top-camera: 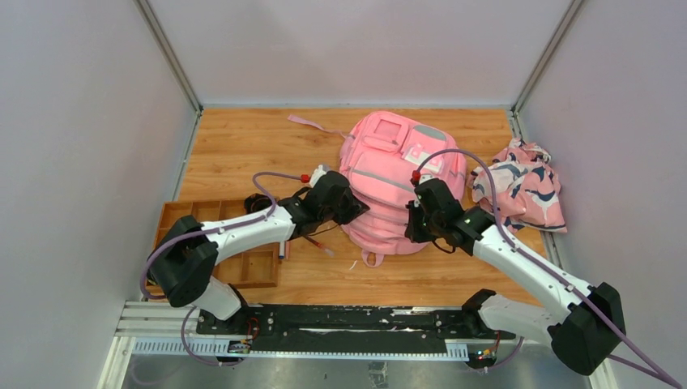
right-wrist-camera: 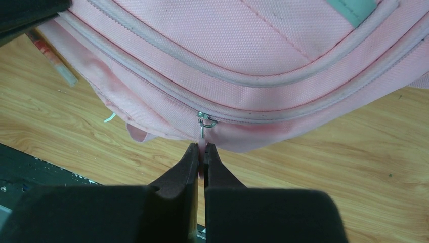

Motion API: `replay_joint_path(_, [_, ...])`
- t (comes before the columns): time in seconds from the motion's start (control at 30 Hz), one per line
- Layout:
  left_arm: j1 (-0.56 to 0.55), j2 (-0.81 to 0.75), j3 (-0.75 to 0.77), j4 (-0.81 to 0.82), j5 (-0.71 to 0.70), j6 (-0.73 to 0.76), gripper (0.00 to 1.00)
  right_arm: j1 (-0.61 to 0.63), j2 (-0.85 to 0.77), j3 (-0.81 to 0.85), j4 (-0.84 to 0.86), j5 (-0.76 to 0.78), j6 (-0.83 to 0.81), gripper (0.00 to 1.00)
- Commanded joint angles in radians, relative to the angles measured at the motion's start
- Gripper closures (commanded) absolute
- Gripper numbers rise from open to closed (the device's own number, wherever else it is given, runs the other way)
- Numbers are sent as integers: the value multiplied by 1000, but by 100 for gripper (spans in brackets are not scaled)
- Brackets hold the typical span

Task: Pack the student bag
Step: Zip the student bag at the center of the board.

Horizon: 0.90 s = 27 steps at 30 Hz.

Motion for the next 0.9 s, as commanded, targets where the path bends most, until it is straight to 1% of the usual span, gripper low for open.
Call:
replay_joint_path(0.0, [2, -4, 48, -13, -95, 5, 90, 19, -14, -3, -17, -8, 5, 100])
replay_joint_path(0.03, [10, -10, 50, -23, -97, 13, 99, 18, -17, -5, -24, 21, 2, 100])
replay_joint_path(0.13, [51, -43, 34, -36, -89, 47, 100, 18, -34, -8, -49, 70, -4, 100])
replay_joint_path(0.23, [125, -92, 2, -29, -83, 131, 100, 17, -54, -14, -66, 95, -15, 100])
replay_joint_path(0.33, [232, -106, 0, -35, 5, 239, 100, 14, -77, -25, -71, 122, -20, 100])
replay_joint_path(0.4, [300, -80, 37, -64, 102, 326, 100, 14, -83, -30, -67, 157, -18, 100])
replay_joint_path(0.47, [343, -44, 92, -119, 164, 420, 100, 11, -73, -28, -61, 177, -24, 100])
replay_joint_path(0.6, [394, 31, 165, -151, 289, 577, 100, 5, -2, 41, -50, 217, -69, 100])
replay_joint_path(0.7, [434, 109, 226, -182, 418, 660, 100, -36, 66, 85, -51, 233, -126, 100])
replay_joint_path(0.77, [446, 141, 262, -230, 443, 710, 100, -74, 88, 96, -61, 238, -152, 100])
replay_joint_path(0.87, [457, 158, 275, -248, 455, 755, 100, -142, 81, 82, -61, 232, -173, 100])
